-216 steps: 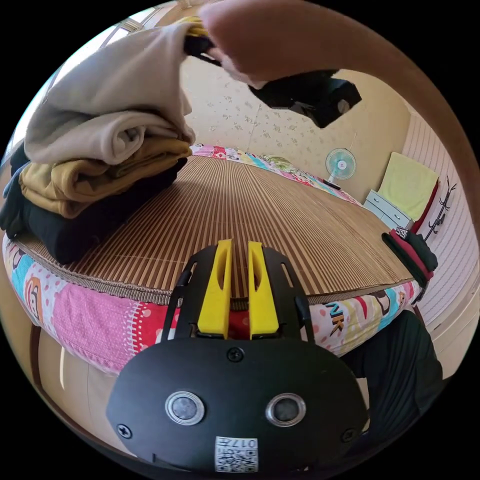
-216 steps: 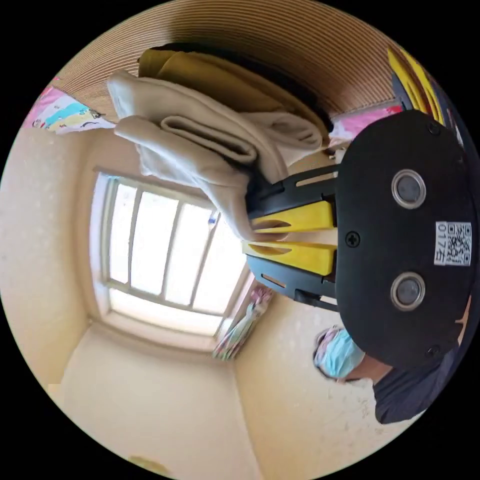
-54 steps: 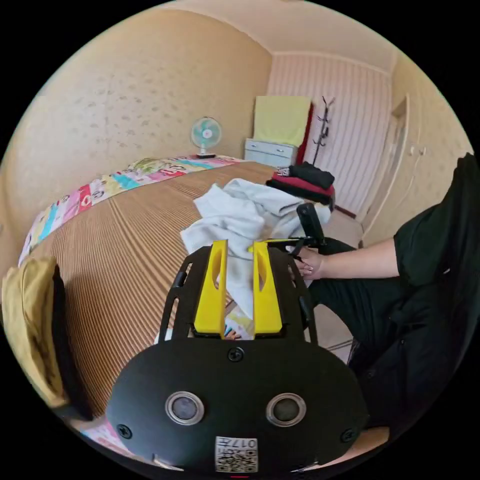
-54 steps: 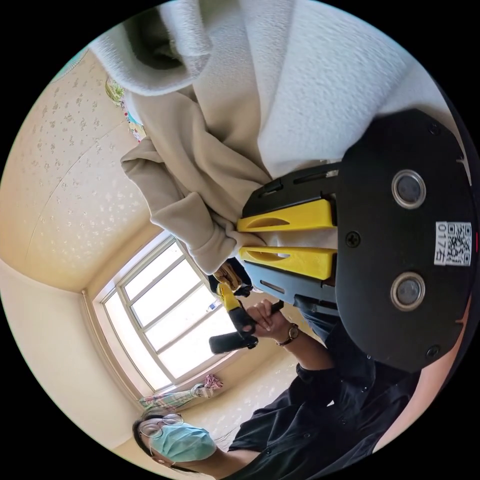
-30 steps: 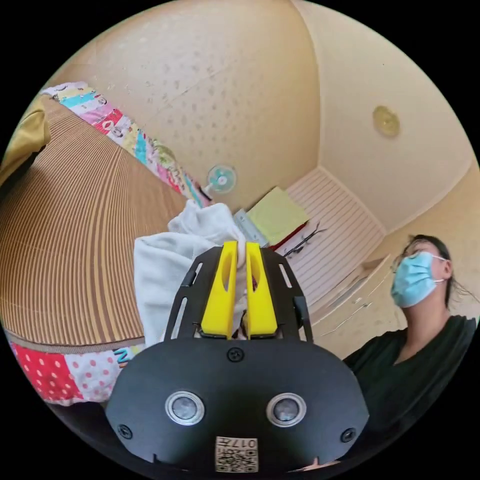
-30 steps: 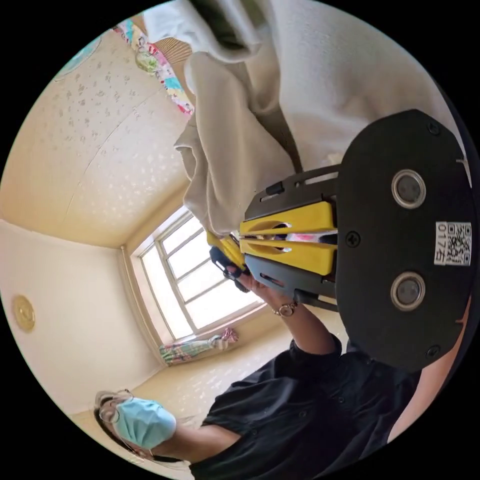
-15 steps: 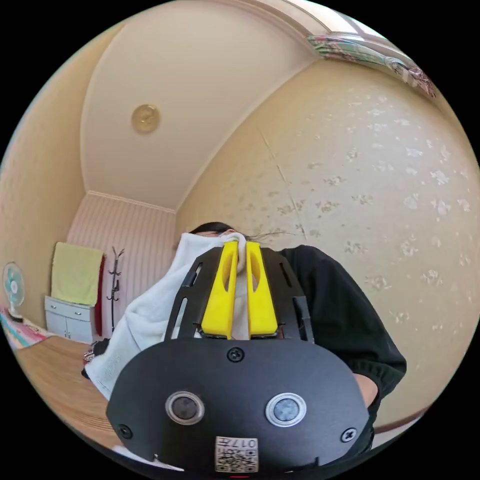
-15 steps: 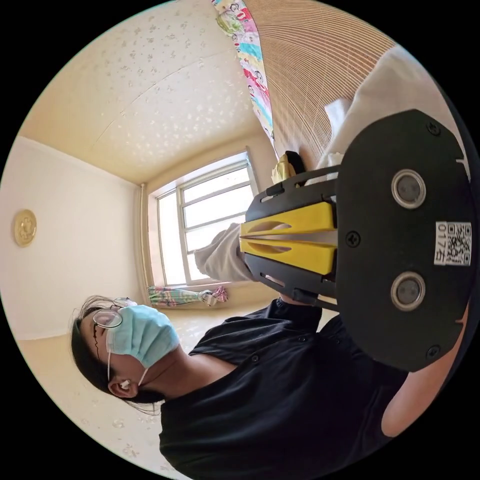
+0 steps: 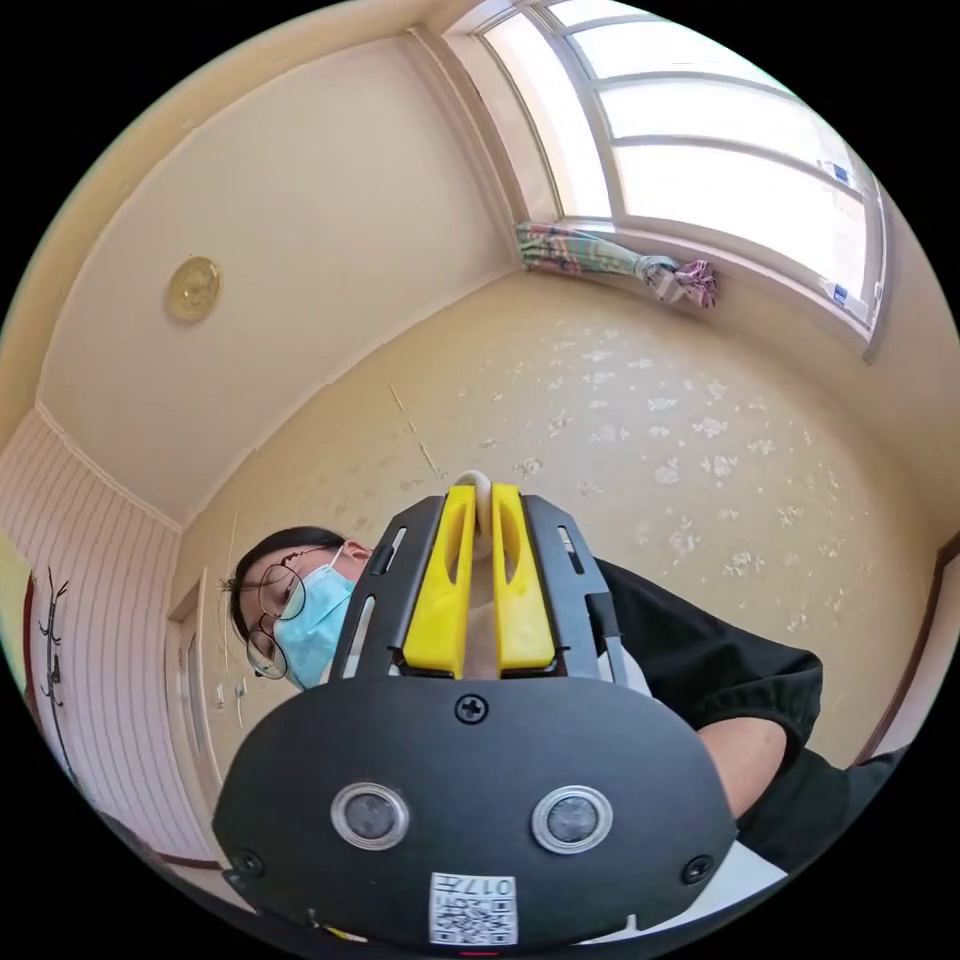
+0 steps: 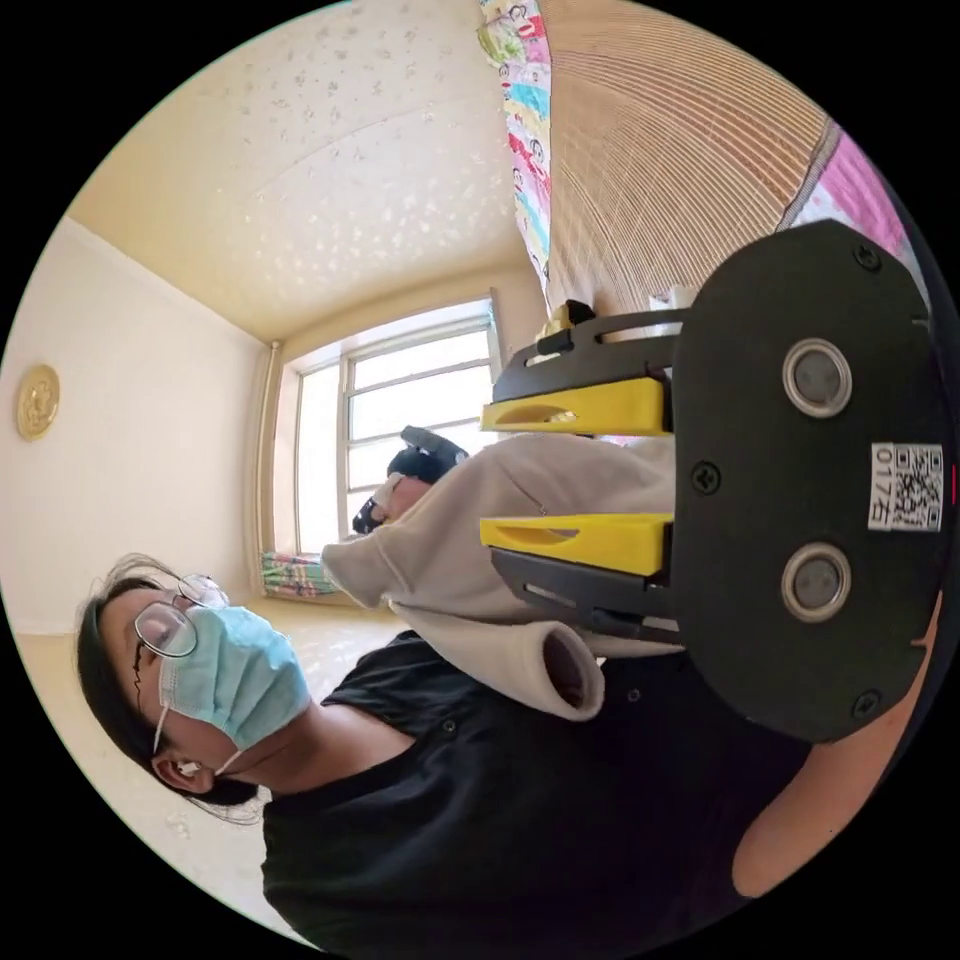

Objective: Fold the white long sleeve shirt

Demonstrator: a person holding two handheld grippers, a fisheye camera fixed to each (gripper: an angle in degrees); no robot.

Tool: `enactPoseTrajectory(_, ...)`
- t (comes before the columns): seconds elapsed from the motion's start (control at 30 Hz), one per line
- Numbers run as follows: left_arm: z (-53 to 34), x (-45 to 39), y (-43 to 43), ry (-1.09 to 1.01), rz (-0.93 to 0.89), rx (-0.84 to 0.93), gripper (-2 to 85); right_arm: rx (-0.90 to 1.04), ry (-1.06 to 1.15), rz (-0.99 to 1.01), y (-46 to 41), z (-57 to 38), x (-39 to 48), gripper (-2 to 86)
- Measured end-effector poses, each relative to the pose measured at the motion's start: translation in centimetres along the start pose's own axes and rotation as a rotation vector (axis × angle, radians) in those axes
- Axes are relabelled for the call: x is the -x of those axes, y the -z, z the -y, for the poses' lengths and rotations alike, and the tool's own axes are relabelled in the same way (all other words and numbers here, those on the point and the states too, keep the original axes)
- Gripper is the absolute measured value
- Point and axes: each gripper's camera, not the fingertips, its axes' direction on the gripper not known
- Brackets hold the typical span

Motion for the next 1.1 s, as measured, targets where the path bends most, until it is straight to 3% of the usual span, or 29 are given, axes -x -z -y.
enactPoseTrajectory(0.17,-1.4,1.3,0.7,0.031,-0.040,-0.057,1.3,0.017,-0.064,-0.071,-3.0,-3.3,0.1,18.2)
enactPoseTrajectory(0.3,-2.5,3.2,0.9,0.059,-0.080,-0.086,1.3,-0.007,-0.118,0.183,-6.6,-5.4,-1.5,19.0)
enactPoseTrajectory(0.43,-6.6,6.9,2.3,0.160,-0.137,-0.224,1.3,-0.082,-0.046,0.452,-11.3,-6.6,-2.2,15.4)
enactPoseTrajectory(0.53,-5.8,6.8,3.2,0.125,-0.099,-0.206,1.3,0.081,0.079,0.534,-13.5,-5.7,-1.9,10.9)
enactPoseTrajectory(0.6,-3.0,5.2,3.4,0.042,-0.065,-0.137,1.4,0.164,0.148,0.336,-12.7,-4.4,-0.6,8.0)
enactPoseTrajectory(0.7,2.6,0.8,2.3,-0.062,0.212,0.142,1.6,0.244,0.308,-0.053,-9.6,-0.8,3.5,4.7)
enactPoseTrajectory(0.77,5.7,-2.5,0.8,-0.046,0.680,0.371,1.9,0.245,0.338,-0.331,-8.1,1.7,5.7,4.4)
enactPoseTrajectory(0.8,6.2,-3.1,0.6,-0.029,0.821,0.405,2.0,0.224,0.320,-0.524,-7.1,3.2,6.7,4.3)
enactPoseTrajectory(0.87,6.8,-3.5,1.1,0.114,1.394,0.471,2.3,0.150,0.273,-0.749,-5.9,4.8,8.1,4.3)
enactPoseTrajectory(0.93,6.0,-1.7,1.6,0.226,1.690,0.582,2.3,0.039,0.242,-0.952,-6.3,5.8,9.9,4.3)
enactPoseTrajectory(0.97,4.7,0.2,1.5,0.247,1.774,0.682,2.1,0.026,0.243,-1.018,-7.1,5.9,10.3,4.3)
enactPoseTrajectory(1.1,1.2,5.5,2.2,0.332,1.828,0.761,2.0,0.023,0.239,-1.448,-14.8,6.4,10.4,4.2)
